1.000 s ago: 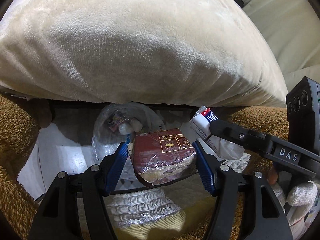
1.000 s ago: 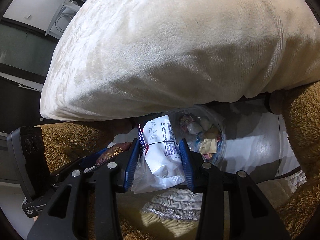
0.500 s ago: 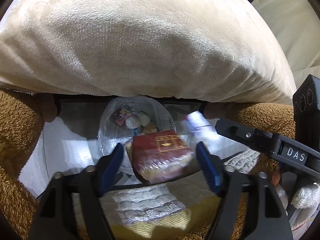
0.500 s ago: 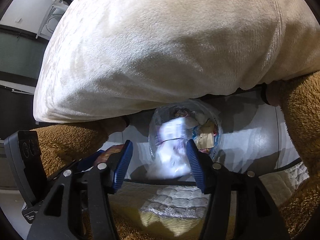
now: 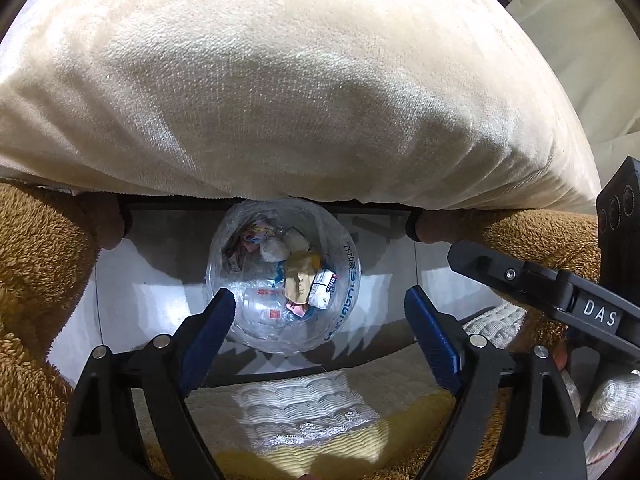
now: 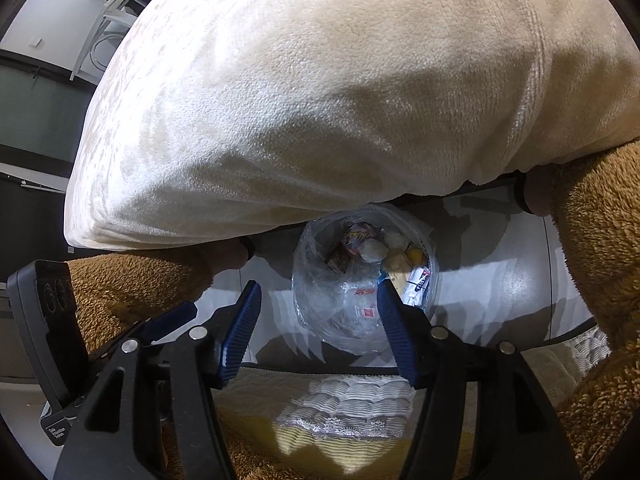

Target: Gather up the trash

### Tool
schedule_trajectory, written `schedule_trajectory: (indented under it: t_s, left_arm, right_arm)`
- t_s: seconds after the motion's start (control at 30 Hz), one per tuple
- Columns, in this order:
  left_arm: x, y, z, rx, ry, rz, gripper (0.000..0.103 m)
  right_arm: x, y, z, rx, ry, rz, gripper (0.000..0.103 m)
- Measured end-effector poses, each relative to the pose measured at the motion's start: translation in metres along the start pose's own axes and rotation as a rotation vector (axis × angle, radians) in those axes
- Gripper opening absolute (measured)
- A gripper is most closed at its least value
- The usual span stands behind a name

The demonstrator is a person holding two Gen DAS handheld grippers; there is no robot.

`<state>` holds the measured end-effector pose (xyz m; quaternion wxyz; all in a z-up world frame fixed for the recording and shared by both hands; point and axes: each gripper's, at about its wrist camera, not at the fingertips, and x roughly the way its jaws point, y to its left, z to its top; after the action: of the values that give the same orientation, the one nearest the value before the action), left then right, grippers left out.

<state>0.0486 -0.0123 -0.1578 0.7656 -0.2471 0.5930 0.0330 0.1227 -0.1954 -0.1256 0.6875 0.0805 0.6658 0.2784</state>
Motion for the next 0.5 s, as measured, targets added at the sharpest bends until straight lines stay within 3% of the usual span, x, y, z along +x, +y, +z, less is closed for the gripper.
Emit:
schedule_trajectory:
  t_s: [0.23, 0.5]
  left_arm:
    - [-0.008, -0.003, 0.001, 0.023, -0.037, 0.006, 0.085]
    - [-0.032, -0.009, 0.002, 0.058, -0.150, 0.001, 0.085]
  right_arm:
    - [-0.007, 0.003, -0.001, -0.025, -0.034, -0.026, 0.060]
    - [-0.028, 0.015, -0.004, -0.097, -0.150, -0.011, 0.060]
